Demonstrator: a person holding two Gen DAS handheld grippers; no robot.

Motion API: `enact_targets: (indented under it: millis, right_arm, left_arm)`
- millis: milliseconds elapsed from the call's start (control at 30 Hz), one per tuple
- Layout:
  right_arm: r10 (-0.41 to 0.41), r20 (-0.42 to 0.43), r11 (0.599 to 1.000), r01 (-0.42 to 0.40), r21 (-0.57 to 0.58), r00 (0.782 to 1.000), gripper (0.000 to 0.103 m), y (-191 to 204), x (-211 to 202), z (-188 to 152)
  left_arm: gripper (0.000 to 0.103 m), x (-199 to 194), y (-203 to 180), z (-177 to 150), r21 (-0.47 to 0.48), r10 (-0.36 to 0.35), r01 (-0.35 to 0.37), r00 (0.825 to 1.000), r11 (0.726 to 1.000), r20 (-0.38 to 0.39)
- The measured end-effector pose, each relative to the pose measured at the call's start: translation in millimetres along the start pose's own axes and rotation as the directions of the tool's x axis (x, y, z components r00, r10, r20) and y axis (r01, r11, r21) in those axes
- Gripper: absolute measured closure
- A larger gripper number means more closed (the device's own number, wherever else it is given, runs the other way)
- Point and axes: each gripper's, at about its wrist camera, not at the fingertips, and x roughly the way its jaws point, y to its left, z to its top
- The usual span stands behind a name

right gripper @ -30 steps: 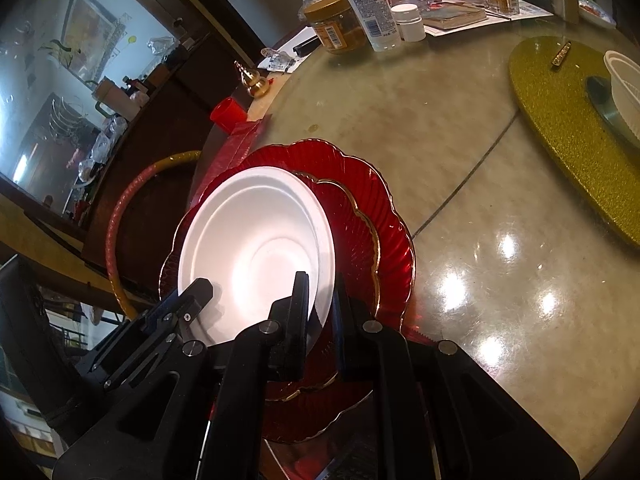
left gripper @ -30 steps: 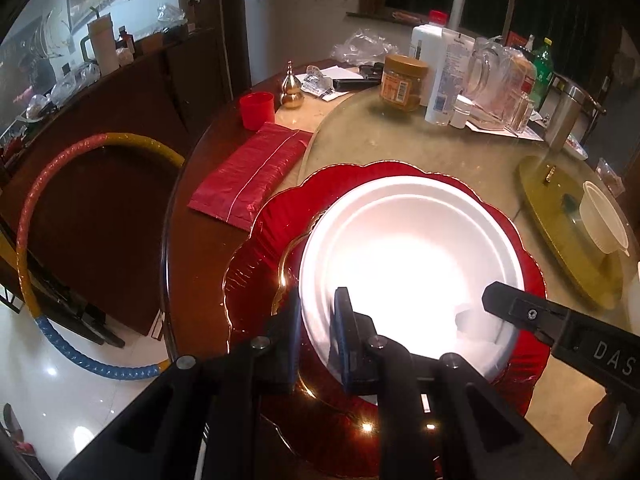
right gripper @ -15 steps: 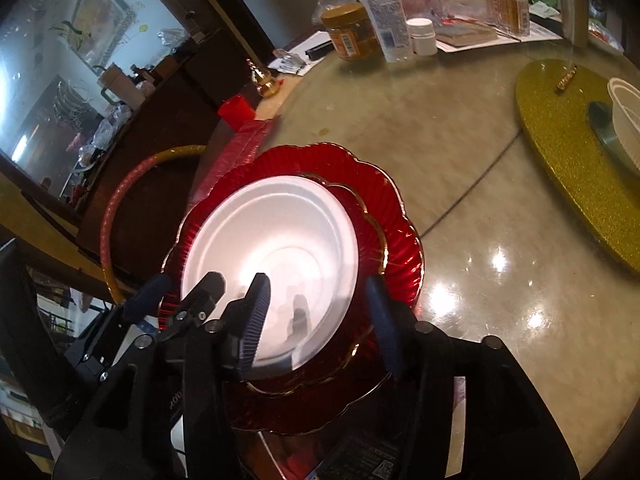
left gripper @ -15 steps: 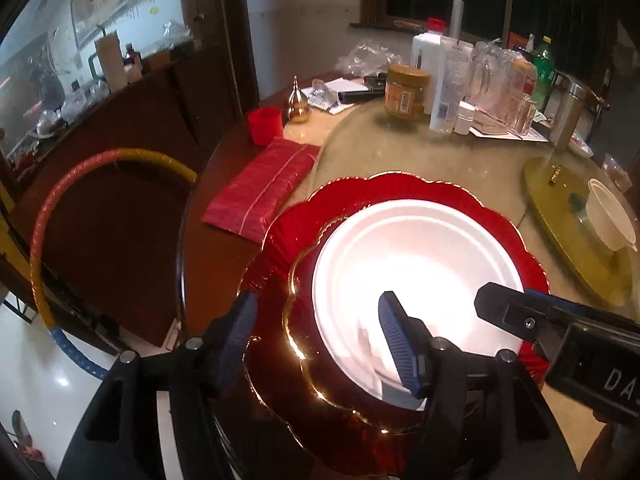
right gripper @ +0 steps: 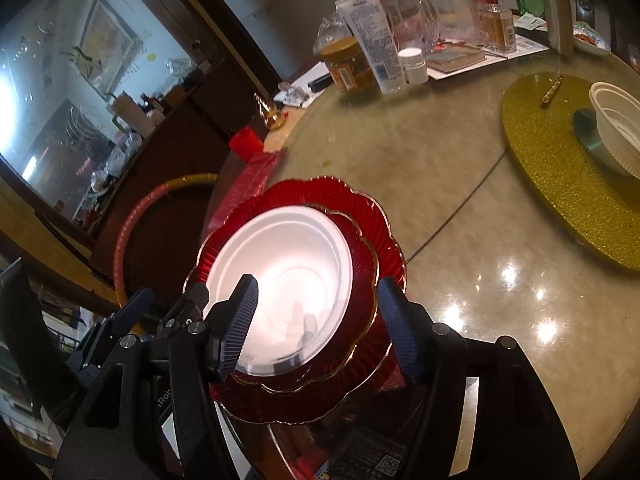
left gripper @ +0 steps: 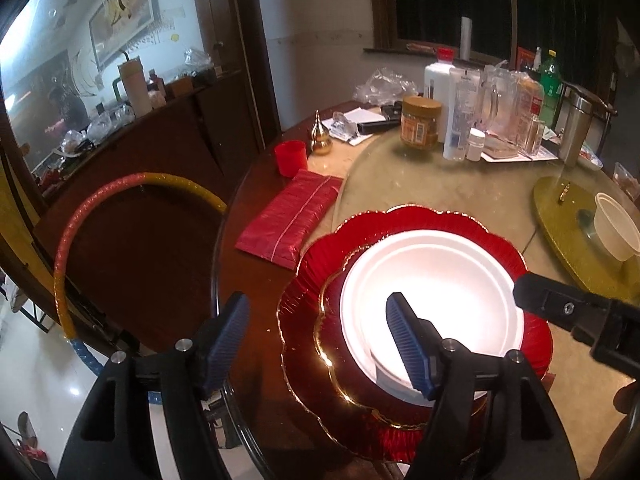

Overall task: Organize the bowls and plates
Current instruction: 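Withdraw both tools from the stacked plates and bowl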

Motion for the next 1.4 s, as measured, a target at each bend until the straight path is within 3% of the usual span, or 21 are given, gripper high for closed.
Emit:
enact_targets:
  millis: [733, 1400]
  right_arm:
    - [0.036, 0.077, 0.998, -0.040, 0.052, 0.996, 0.040, -24, -33, -2]
    - [0.030, 0.129, 0.992, -0.046, 0.119, 0.991, 0.040, -66, -63, -4]
  left_arm:
    - [0.031, -29, -26, 3, 0.059, -0.005, 0.001, 0.997, 0.998, 0.081]
    - [0.031, -48, -74, 4, 0.160, -0.029, 0.011, 0.993, 0.987, 0.111]
